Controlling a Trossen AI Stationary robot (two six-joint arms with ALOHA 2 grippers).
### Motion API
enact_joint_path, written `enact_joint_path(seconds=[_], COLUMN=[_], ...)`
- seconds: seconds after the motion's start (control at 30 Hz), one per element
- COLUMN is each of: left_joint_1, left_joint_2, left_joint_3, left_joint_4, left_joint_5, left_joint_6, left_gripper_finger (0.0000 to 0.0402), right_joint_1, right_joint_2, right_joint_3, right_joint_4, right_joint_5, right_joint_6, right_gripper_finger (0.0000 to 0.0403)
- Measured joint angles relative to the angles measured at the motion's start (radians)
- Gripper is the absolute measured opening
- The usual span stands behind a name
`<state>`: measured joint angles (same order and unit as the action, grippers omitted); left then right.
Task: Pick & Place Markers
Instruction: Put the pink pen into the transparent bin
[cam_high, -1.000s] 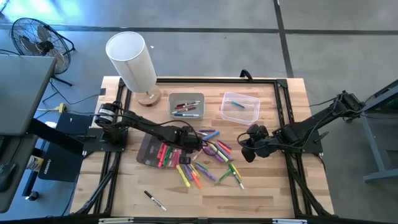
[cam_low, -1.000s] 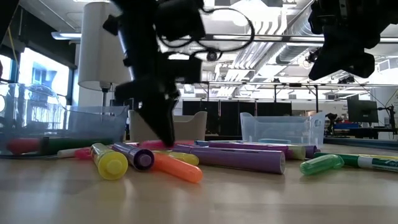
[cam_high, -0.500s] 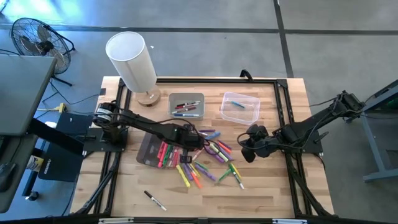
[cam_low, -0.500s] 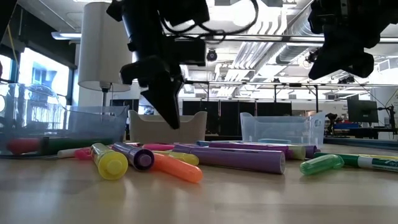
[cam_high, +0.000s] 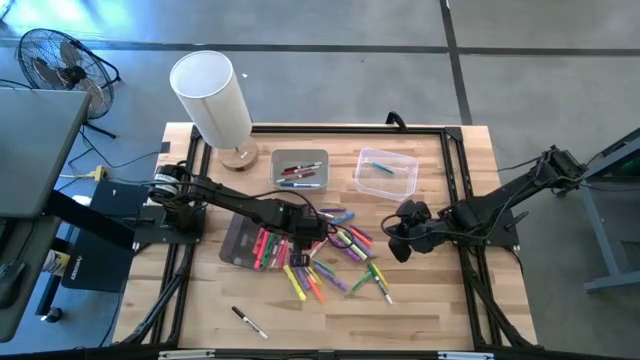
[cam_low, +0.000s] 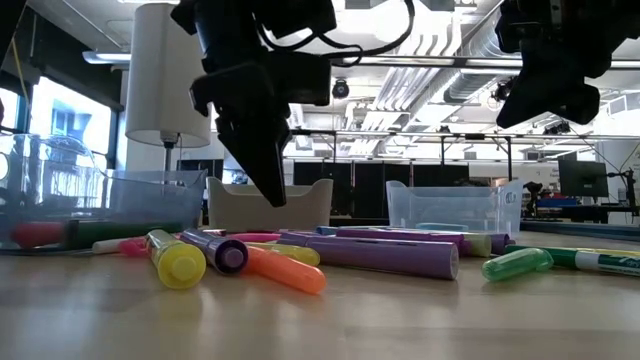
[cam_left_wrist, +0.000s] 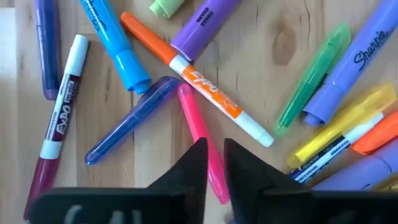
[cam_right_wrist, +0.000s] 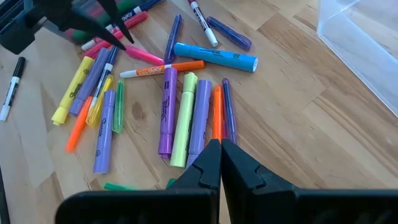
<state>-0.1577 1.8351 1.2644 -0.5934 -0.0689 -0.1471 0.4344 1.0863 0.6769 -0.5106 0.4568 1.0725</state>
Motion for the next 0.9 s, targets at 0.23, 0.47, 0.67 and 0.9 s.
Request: enact_joint_path(seconds=[0.23,0.47,0.67,0.9], left_joint_1=[0.001,0.0,0.0,0.0], left_joint_2=[0.012,0.076,0.118,0.122], left_joint_3=[0.001,0.004,0.005,0.005], left_joint_4=[0.008,0.027,0.019,0.025], left_joint_5=[-0.016,-0.002,-0.026,-0.002], left_joint_6=[-0.042,-0.042,-0.06,-0.075], left_gripper_finger=[0.0126,0.014,0.0134,0.0032], right_joint_1=[0.0,0.0,0.0,0.0], right_joint_2=[0.0,0.0,0.0,0.0], right_joint_3=[0.0,0.0,0.0,0.0], right_joint_4=[0.0,-0.001,0.008,0.008], right_joint_5=[0.004,-0.007,-0.04,-0.062], right_joint_6=[-0.018,-0.026,-0.052,-0.079], right_gripper_finger=[0.0,0.0,0.0,0.0])
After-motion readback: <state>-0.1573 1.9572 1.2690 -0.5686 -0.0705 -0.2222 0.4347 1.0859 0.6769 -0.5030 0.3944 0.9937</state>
